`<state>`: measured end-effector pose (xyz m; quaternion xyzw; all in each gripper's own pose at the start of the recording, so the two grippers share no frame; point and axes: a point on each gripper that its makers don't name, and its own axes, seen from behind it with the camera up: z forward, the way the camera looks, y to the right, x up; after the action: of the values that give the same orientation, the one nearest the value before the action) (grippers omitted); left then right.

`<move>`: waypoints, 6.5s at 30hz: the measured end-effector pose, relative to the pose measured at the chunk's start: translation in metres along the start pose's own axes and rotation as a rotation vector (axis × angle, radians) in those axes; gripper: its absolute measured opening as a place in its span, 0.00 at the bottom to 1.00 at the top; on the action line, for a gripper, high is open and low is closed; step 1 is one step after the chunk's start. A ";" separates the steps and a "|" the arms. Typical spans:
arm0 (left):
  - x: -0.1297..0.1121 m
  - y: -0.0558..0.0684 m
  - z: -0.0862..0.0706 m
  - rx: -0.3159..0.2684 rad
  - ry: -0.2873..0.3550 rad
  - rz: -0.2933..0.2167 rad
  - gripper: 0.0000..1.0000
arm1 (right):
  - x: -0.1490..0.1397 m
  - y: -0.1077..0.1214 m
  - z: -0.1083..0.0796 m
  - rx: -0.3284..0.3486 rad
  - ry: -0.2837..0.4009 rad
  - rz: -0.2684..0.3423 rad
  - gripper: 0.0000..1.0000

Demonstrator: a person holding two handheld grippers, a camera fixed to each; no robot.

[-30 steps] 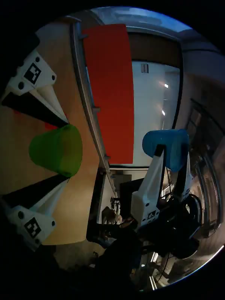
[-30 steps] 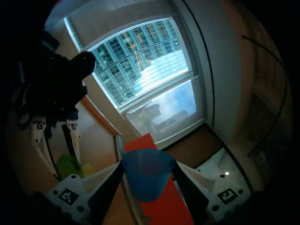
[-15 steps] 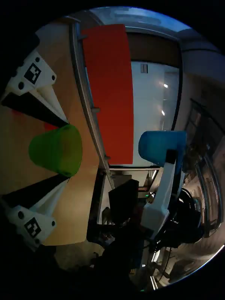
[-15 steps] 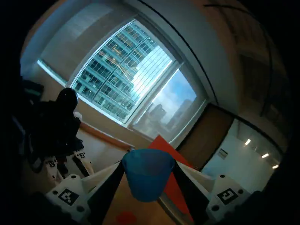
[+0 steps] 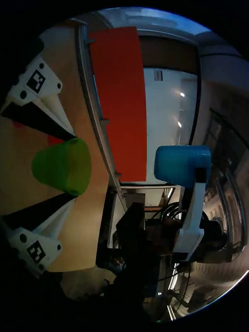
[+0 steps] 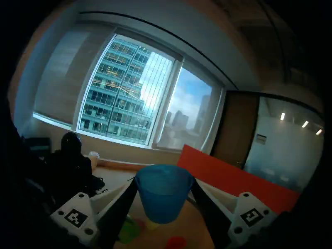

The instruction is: Pour water

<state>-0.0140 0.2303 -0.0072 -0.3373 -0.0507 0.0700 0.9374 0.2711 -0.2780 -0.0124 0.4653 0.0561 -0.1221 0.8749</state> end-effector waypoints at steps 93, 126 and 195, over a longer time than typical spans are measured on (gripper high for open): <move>-0.048 -0.016 -0.010 0.001 -0.165 0.036 0.87 | -0.150 0.018 -0.083 -0.064 -0.182 0.217 0.95; -0.114 -0.010 -0.009 -0.047 -0.373 0.069 0.87 | -0.255 -0.008 -0.091 0.004 -0.410 0.262 0.95; -0.186 -0.011 -0.021 -0.112 -0.534 0.061 0.99 | -0.354 -0.058 -0.107 0.080 -0.648 0.264 0.95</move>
<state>-0.1932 0.1774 -0.0252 -0.3597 -0.2897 0.1815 0.8682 -0.0838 -0.1634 -0.0443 0.4395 -0.2900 -0.1513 0.8365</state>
